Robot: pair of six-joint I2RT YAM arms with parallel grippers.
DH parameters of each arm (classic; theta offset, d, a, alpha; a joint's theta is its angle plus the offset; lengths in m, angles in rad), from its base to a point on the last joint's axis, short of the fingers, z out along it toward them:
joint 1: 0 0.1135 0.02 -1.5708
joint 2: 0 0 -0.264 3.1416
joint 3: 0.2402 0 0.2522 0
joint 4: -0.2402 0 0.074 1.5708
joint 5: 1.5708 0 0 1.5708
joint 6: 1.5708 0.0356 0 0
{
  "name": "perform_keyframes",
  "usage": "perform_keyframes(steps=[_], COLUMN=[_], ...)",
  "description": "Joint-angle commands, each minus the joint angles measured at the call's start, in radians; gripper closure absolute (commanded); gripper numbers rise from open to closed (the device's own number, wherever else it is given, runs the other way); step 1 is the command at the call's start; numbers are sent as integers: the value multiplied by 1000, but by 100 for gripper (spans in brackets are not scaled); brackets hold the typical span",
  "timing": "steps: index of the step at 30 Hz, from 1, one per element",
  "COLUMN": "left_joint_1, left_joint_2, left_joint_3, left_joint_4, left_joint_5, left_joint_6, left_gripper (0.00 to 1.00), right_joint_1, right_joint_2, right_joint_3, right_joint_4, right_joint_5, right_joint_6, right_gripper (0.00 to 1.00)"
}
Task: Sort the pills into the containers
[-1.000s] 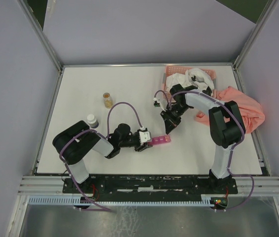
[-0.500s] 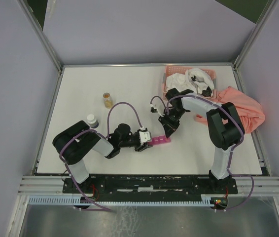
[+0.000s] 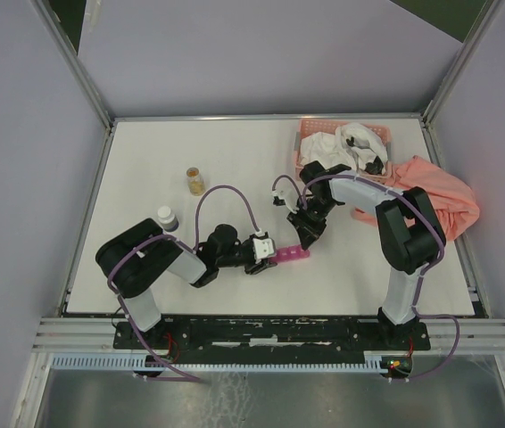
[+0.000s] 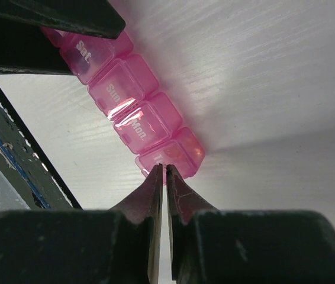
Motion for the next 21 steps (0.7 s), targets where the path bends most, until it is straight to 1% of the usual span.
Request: perform_keyframes(steps=[1,12,18,21], left_joint_1=[-13,-16,-16,-17], left_joint_2=[-23,-32,-35,-35], left_joint_3=[0,-2,0,0], left_joint_4=[14,13,6,2], left_joint_5=[-16,-28,-34,-37], left_joint_6=[-5,-5,-5,-6], left_gripper=[63,63,63,63], right_joint_1=[1,1,17,30], right_joint_2=[-63,-106,-39,3], right_joint_3=[-8,-19,-10,-9], right_joint_4=[23,25,-9,-2], right_joint_5=[-18,-41,-10,53], right_joint_6=[1,-17,-34,-10], right_gripper=[87,88,89,89])
